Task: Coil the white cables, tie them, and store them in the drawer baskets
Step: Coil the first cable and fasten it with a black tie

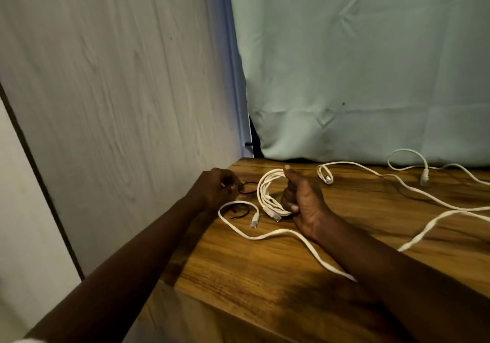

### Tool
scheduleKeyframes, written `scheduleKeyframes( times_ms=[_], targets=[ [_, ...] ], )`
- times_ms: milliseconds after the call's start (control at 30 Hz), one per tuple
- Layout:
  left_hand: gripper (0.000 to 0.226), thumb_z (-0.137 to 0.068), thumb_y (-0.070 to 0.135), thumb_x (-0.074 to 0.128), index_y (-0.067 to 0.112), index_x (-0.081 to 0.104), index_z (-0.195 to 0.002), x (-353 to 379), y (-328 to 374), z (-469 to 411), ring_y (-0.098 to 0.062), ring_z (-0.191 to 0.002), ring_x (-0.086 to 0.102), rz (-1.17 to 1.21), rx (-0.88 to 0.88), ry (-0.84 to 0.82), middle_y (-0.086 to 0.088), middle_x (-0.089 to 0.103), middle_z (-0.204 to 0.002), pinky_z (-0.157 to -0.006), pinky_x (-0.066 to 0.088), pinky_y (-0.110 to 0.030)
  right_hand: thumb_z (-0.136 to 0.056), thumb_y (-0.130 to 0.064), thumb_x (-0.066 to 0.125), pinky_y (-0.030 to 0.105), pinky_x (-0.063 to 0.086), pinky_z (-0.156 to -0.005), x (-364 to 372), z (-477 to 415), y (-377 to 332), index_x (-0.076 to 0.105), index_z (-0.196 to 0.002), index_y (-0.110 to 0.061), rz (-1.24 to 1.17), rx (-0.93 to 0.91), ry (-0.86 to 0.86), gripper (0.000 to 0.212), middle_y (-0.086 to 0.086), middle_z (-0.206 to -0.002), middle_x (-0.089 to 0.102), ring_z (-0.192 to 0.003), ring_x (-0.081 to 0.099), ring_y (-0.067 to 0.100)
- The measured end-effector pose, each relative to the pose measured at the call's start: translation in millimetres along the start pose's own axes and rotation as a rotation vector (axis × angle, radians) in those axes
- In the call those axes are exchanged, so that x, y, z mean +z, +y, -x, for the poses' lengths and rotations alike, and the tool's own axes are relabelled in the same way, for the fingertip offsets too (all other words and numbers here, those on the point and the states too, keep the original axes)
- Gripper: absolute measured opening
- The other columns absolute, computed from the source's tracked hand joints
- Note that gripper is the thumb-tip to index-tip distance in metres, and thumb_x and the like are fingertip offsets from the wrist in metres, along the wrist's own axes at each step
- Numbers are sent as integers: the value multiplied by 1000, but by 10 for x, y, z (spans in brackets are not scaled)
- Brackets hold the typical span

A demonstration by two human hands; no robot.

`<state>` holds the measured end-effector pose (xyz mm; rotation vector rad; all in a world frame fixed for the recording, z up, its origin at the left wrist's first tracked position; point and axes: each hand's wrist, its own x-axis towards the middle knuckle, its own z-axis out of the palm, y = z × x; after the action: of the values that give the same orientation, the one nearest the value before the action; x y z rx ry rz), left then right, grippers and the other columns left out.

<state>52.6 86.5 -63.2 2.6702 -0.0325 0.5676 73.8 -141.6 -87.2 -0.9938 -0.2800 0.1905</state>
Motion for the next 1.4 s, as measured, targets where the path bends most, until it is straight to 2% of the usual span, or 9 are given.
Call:
scheduleKeyframes(
  times_ms=[133, 333, 433, 533, 633, 800, 1067, 1233, 1400],
  targets=[
    [23, -85, 27, 83, 18, 79, -105, 177, 182, -240, -13, -94, 69, -63, -6, -105, 1, 76, -103, -85, 56, -29, -101, -28, 63, 19, 21, -37, 11, -4, 18, 38, -60, -21, 59, -28, 9, 48, -8, -43, 30, -31, 24, 6],
    [20, -87, 29, 79, 16, 77, -101, 373, 237, -467, -8, -76, 60, -113, -86, -168, 6, 68, -86, -60, 41, -18, -101, -29, 62, 20, 21, -38, 13, -8, 21, 42, -54, -23, 44, -31, -6, 51, -6, -43, 29, -32, 24, 7],
    [18, -91, 31, 73, 17, 76, -102, 398, 188, -477, -16, -85, 66, -98, -37, -155, -2, 75, -96, -70, 49, -26, -101, -28, 62, 20, 22, -37, 21, -5, 21, 43, -53, -25, 31, -31, -7, 52, -6, -43, 29, -32, 24, 7],
    [13, -98, 24, 66, 18, 72, -89, 406, 247, -490, -20, -83, 68, 487, -11, 22, -5, 74, -92, -78, 53, -32, -101, -28, 61, 20, 22, -36, -15, -12, 15, 44, -54, -23, 32, -24, 9, 50, -6, -43, 30, -32, 24, 8],
    [14, -101, 11, 60, 12, 70, -91, 278, 427, -502, -12, -62, 54, 1043, -75, 142, -9, 70, -85, -61, 46, -26, -101, -28, 61, 20, 20, -35, -5, -37, 17, 45, -57, -21, -4, 12, 23, 48, -5, -44, 29, -31, 22, 8],
    [21, -101, 7, 56, 6, 72, -115, 298, 547, -413, -8, -59, 54, 1377, -50, 111, -2, 65, -73, -56, 48, -20, -101, -30, 60, 19, 19, -35, -7, -49, -8, 43, -54, -21, -25, 30, 28, 51, -5, -45, 28, -31, 22, 8],
    [17, -99, 18, 62, 7, 68, -88, 382, 722, -255, -9, -45, 46, 1227, -54, 203, 0, 58, -56, -44, 40, -20, -101, -34, 60, 20, 21, -36, 14, -2, -61, 49, -52, -22, -13, 29, 65, 51, -5, -44, 31, -33, 24, 8],
    [17, -95, 38, 68, 22, 73, -97, 457, 732, -140, -33, -71, 70, 709, 302, 378, -11, 71, -76, -65, 59, -51, -104, -42, 54, 17, 19, -35, 51, 39, -96, 59, -46, -20, -22, 30, 78, 62, -7, -41, 42, -31, 25, 5],
    [21, -97, 37, 65, 21, 76, -104, 438, 728, -91, -16, -62, 67, 428, 398, 502, 1, 70, -70, -59, 56, -44, -104, -50, 49, 19, 19, -37, 33, 39, -98, 55, -49, -20, -54, 52, 80, 62, -7, -39, 38, -31, 25, 7]
  ],
)
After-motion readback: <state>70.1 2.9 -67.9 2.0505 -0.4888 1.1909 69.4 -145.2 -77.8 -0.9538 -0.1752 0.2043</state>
